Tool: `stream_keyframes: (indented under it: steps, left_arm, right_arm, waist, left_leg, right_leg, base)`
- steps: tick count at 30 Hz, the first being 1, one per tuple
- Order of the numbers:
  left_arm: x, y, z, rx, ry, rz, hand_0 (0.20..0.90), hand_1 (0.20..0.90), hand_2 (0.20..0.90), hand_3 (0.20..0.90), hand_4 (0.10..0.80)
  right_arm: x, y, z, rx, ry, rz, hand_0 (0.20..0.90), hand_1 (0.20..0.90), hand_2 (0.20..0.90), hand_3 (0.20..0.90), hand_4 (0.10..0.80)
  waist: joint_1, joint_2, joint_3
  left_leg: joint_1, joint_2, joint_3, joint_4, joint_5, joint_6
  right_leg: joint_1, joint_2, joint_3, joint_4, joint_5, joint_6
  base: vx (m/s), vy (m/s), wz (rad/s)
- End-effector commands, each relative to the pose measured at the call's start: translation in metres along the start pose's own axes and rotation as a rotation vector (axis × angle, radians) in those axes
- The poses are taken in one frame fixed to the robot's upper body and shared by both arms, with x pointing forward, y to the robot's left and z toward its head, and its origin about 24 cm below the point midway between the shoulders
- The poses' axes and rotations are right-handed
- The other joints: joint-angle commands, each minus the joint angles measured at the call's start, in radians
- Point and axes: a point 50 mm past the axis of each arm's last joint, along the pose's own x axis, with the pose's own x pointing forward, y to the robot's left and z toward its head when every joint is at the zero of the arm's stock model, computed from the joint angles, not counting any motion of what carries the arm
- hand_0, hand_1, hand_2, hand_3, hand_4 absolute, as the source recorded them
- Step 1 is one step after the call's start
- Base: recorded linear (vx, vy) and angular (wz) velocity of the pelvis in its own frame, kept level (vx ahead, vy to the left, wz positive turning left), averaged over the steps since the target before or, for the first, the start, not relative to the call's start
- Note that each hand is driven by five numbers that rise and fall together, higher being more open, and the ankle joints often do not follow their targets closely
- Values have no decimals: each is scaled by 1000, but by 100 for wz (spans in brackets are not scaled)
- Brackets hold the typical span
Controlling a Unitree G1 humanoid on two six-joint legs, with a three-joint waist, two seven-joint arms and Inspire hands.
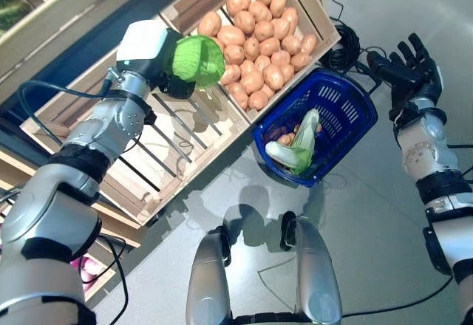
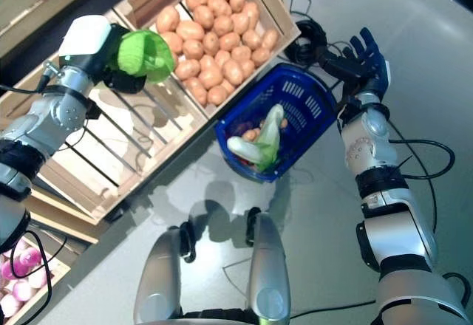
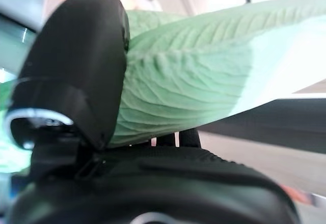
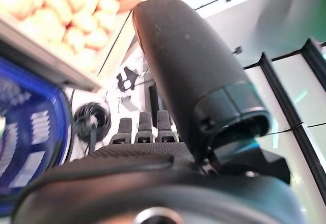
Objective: Put vegetables into the basket
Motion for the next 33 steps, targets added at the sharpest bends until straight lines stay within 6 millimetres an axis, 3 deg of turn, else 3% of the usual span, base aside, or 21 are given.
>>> stream_keyframes:
  steps: [1, 3, 4, 5, 9, 14, 19, 23, 33]
  left_arm:
    - [-3, 9, 12, -258, -69, 129, 300, 300, 300, 300, 400]
    - [-15, -11, 13, -426, -58, 90, 300, 300, 300, 300, 400]
    - [-16, -12, 13, -435, -54, 82, 300, 300, 300, 300, 400]
    - [-23, -25, 15, -582, -44, 51, 300, 300, 300, 300, 400]
    - [-34, -48, 25, -856, -36, 26, 300, 300, 300, 300, 400]
    - [-41, -62, 40, -1192, -37, 19, 300, 300, 300, 300, 400]
    - [-44, -74, 59, -1357, -82, -19, 300, 300, 300, 300, 400]
    - [-42, -76, 75, -1491, -135, -69, 300, 300, 300, 300, 400]
    - [-51, -95, 90, -1576, -139, -175, 300, 300, 300, 300, 400]
  right_arm:
    - [-10, 1, 1, -19, -97, 36, 900, 900, 900, 900, 800]
    - [-21, 10, -22, -47, -33, 115, 900, 900, 900, 900, 800]
    - [-22, 11, -24, -49, -26, 124, 900, 900, 900, 900, 800]
    - [-30, 22, -37, -48, 13, 250, 900, 900, 900, 900, 800]
    - [-48, 34, -64, -169, 129, 431, 900, 900, 900, 900, 800]
    - [-65, 54, -79, -232, 215, 635, 900, 900, 900, 900, 800]
    - [-78, 68, -88, -194, 299, 773, 900, 900, 900, 900, 800]
    - [-84, 74, -94, -178, 365, 835, 900, 900, 900, 900, 800]
    - [-95, 80, -106, -90, 444, 885, 900, 900, 900, 900, 800]
  waist:
    - [20, 19, -167]
    - [28, 16, -224]
    - [28, 16, -229]
    - [34, 16, -272]
    - [40, 17, -343]
    - [45, 14, -382]
    - [46, 9, -401]
    - [45, 0, -408]
    - [40, -11, -408]
  left_leg:
    - [72, 7, 3, -108, 75, 5]
    - [178, 1, 17, -224, 114, 3]
    - [189, 0, 18, -234, 117, 3]
    - [256, -10, 19, -321, 149, 2]
    - [382, -24, 17, -498, 209, -6]
    - [456, -23, 9, -642, 261, -16]
    - [500, -17, 10, -761, 304, -25]
    - [491, -20, -2, -775, 304, -28]
    - [515, -17, 6, -775, 289, -19]
  right_leg:
    - [215, -20, -29, -170, 35, -4]
    - [321, -8, -52, -280, 58, 2]
    - [332, -7, -53, -292, 61, 2]
    - [402, 6, -64, -381, 86, 8]
    - [530, 33, -84, -548, 138, 28]
    - [599, 48, -92, -667, 192, 46]
    - [639, 61, -112, -758, 234, 59]
    - [651, 73, -120, -806, 256, 60]
    - [659, 85, -96, -815, 258, 53]
  base:
    - [161, -36, 7]
    - [179, -42, 9]
    - [198, -52, 11]
    - [215, -55, 12]
    - [194, -66, 13]
    - [66, -46, 8]
    - [4, -51, 3]
    - [-43, -58, 7]
    - [-1, -6, 2]
